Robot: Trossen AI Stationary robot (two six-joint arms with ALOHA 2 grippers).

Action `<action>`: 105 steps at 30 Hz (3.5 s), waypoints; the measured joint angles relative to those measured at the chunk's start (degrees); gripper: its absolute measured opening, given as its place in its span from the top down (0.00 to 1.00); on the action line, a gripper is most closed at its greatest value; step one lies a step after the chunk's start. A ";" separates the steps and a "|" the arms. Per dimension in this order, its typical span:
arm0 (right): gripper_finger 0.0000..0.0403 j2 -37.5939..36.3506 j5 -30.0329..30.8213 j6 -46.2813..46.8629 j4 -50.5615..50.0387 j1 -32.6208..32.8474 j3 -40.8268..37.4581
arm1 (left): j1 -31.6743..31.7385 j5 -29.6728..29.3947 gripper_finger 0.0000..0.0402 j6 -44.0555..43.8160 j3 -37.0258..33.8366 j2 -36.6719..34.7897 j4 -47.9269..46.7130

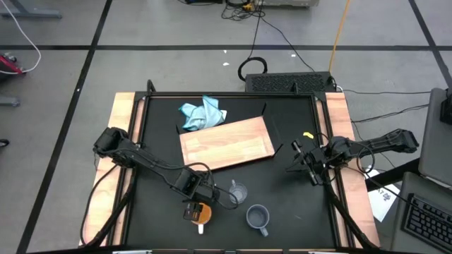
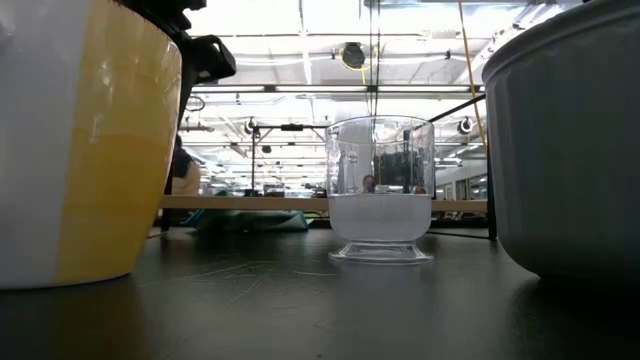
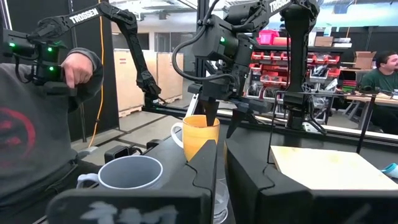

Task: Stack small to large cups/mugs on shelf
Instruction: Put the yellow mug on the shelf

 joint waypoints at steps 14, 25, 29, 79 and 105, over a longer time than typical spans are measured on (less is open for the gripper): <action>0.94 -0.02 0.00 0.00 0.00 0.00 0.00 | 0.00 0.00 0.77 0.45 0.00 0.00 0.28; 0.94 -0.02 0.00 -0.02 0.00 0.00 0.00 | 0.17 -0.05 0.96 1.38 -0.04 0.00 0.31; 0.94 0.00 0.00 -0.02 0.00 0.00 0.00 | 0.17 0.42 0.96 2.42 -0.04 0.00 0.57; 0.94 0.00 0.00 0.90 0.07 -0.01 0.00 | 6.78 -13.97 0.97 9.06 8.50 -20.82 -12.59; 0.94 -0.02 0.00 0.90 0.91 0.00 0.00 | 14.94 -11.56 0.97 12.33 8.44 -20.74 -15.57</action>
